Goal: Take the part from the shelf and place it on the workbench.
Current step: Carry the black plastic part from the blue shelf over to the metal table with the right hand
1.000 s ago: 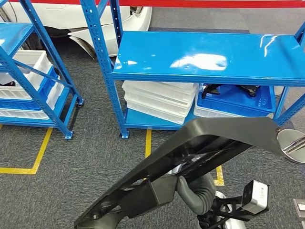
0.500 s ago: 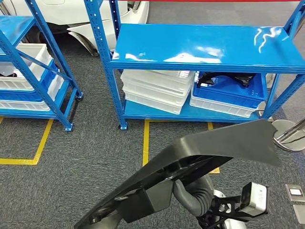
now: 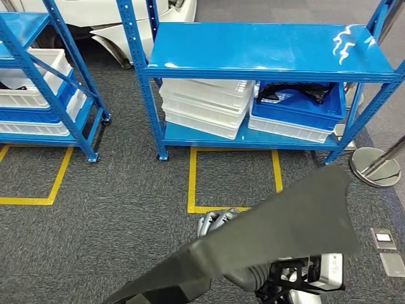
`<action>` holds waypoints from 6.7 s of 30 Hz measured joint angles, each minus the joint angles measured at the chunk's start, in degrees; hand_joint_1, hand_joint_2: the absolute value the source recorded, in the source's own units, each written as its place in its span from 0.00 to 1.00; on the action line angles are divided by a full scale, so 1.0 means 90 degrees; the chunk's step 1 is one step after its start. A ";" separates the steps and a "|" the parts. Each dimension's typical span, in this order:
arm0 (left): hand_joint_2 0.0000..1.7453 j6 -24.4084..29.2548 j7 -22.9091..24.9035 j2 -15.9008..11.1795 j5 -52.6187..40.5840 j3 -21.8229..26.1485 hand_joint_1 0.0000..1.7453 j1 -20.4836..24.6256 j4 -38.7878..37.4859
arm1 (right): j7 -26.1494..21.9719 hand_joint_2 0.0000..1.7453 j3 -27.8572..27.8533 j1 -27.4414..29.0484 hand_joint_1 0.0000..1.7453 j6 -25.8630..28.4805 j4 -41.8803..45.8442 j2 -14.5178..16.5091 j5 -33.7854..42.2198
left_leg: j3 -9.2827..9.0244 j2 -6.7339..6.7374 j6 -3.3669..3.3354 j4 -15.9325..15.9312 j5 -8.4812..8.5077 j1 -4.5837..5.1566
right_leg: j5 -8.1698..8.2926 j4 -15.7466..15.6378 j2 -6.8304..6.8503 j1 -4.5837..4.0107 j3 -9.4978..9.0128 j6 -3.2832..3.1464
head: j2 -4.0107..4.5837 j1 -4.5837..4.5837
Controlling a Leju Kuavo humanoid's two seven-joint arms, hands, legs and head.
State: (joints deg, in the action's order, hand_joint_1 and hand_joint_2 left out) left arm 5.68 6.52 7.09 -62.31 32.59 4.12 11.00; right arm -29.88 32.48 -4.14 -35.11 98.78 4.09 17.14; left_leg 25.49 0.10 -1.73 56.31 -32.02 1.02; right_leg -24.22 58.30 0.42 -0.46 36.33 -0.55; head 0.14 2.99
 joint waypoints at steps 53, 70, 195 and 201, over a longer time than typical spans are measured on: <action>1.00 0.0044 -0.0086 0.0140 -0.0265 -0.0002 0.00 0.0027 -0.0001 | -0.0015 1.00 0.0277 -0.0232 1.00 -0.0085 -0.0200 -0.0337 0.0102 | 0.1215 0.0045 0.0253 0.1667 -0.0530 -0.0163 | -0.0245 -0.0240 -0.0031 0.0117 -0.0455 -0.0074 | -0.0001 0.0036; 1.00 0.0056 -0.0069 0.0174 -0.0476 -0.0114 0.00 0.0037 -0.0001 | -0.0126 1.00 0.0287 0.0105 1.00 0.0057 0.0081 -0.0565 -0.0009 | 0.0612 0.0176 0.0022 0.0130 0.0399 -0.0211 | -0.1048 0.1776 -0.0112 0.0153 0.0519 0.0331 | 0.0001 -0.0001; 1.00 -0.0075 -0.0023 0.0121 -0.0593 -0.0182 0.00 0.0020 -0.0001 | -0.0116 1.00 0.0474 -0.0073 1.00 0.0095 0.0196 -0.0576 0.0035 | 0.0774 0.0308 0.0075 0.0296 0.0312 -0.0213 | -0.0542 0.0889 0.0086 0.0055 0.0214 0.0149 | 0.0001 -0.0049; 1.00 -0.0077 -0.0023 0.0129 -0.0594 -0.0182 0.00 0.0027 -0.0001 | -0.0121 1.00 0.0474 -0.0093 1.00 0.0092 0.0203 -0.0573 0.0040 | 0.0696 0.0539 0.0230 0.0287 0.0196 -0.0197 | -0.0322 -0.0017 0.0209 -0.0071 -0.0198 -0.0057 | 0.0001 -0.0041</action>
State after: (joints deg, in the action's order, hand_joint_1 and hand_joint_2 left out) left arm 4.99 6.32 8.25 -67.66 30.95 4.36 10.99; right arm -30.97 36.75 -4.97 -34.29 100.60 -1.07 17.49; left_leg 31.76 4.95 0.34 58.90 -30.26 -0.76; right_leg -27.11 58.15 2.30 -1.10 34.55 -1.07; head 0.15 2.62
